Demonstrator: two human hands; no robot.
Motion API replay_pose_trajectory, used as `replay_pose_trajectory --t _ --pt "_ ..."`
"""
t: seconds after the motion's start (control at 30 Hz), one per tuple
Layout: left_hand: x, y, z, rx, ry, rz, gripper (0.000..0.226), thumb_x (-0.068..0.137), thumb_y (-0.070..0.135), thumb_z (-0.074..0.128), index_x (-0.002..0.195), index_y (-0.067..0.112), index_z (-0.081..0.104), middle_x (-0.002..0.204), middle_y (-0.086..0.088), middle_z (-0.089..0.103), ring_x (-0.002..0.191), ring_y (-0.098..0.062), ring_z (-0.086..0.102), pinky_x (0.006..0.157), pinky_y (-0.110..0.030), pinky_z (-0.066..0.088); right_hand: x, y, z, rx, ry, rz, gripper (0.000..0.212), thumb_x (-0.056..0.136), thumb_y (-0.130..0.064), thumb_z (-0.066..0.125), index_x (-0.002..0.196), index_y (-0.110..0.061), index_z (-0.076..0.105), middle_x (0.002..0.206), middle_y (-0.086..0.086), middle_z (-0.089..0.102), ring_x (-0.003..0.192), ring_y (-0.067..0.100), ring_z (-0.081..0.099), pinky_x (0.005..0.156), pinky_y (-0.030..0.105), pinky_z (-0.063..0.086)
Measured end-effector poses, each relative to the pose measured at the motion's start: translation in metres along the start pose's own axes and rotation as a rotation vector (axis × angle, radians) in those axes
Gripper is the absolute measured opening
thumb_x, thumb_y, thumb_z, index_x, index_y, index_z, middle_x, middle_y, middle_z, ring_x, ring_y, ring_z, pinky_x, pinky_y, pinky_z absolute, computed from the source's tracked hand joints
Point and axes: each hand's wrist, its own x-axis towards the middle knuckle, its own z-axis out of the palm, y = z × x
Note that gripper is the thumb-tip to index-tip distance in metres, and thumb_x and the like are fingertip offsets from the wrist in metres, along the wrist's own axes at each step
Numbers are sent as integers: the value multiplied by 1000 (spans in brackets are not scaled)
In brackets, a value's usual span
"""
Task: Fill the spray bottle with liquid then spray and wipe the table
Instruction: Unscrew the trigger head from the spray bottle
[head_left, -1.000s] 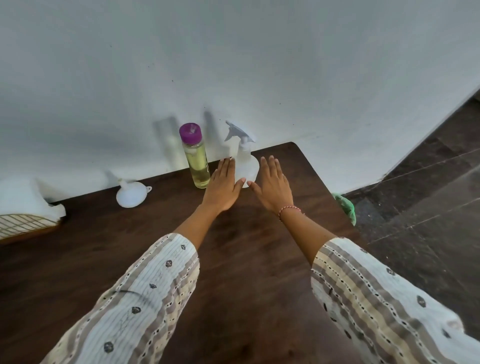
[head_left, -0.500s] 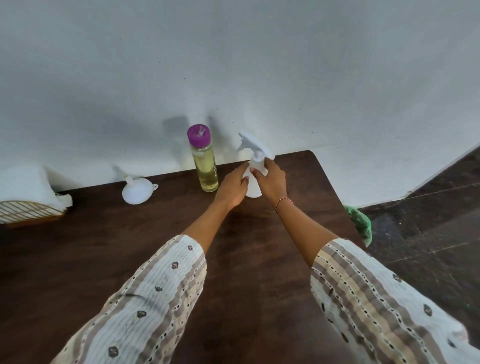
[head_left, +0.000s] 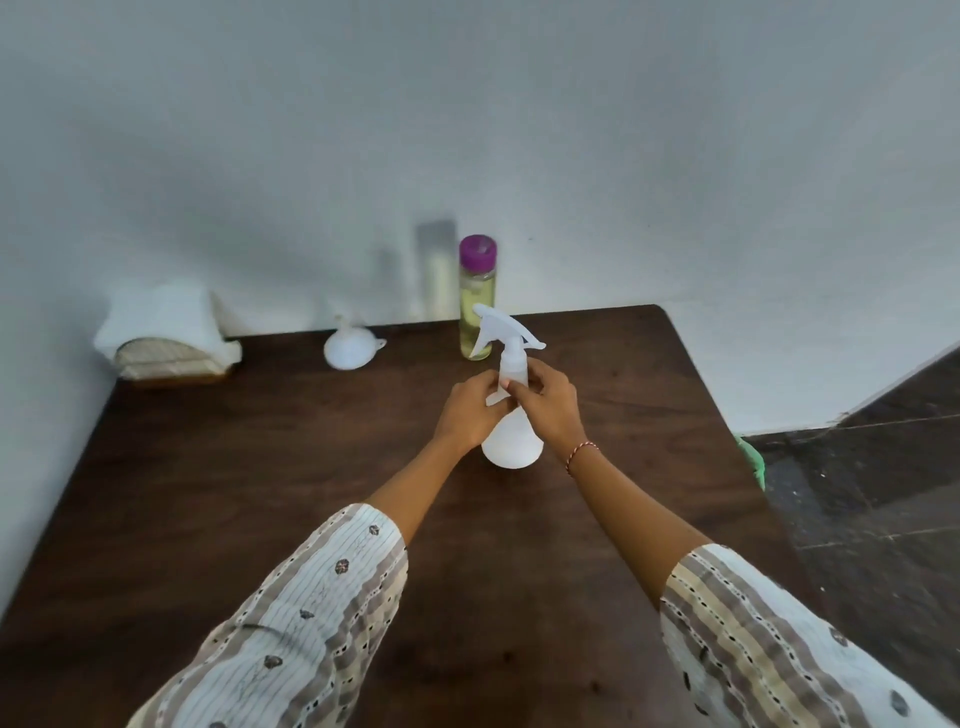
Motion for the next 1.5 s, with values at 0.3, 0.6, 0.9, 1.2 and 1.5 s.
replay_pose_trajectory --t 0.3,0.6,0.9,1.2,1.5 --pt "-82 -34 -42 94 264 -29 32 77 37 71 98 14 66 82 0 69 76 -16 62 64 -28 50 -65 -39 67 39 97 43 29 78 -28 72 99 -7 69 83 -2 68 81 12 64 79 26 54" --pt "-116 -26 -69 -83 408 -13 15 85 18 65 88 5 71 84 -10 73 77 -20 66 61 -23 43 -88 -82 107 160 314 208 31 68 -35 78 84 -11 67 79 0 68 78 17 63 75 34 54" --pt "-129 -23 -97 -200 443 60 14 85 20 65 88 7 72 79 -9 73 68 -15 64 56 -17 45 -101 -111 121 258 267 84 27 76 -23 75 74 2 64 74 18 69 65 16 58 70 37 55" --pt "-136 -25 -119 -336 303 96 19 84 21 68 101 13 70 93 -7 73 81 -19 69 72 -31 57 -104 -118 110 367 -7 51 22 78 -23 73 84 -2 68 86 20 71 85 38 68 83 51 56" --pt "-144 -29 -125 -449 186 45 22 84 16 68 106 17 68 100 -3 72 88 -19 69 76 -33 57 -113 -115 111 248 -10 129 48 67 -35 80 102 -9 58 98 10 69 91 24 68 83 41 56"
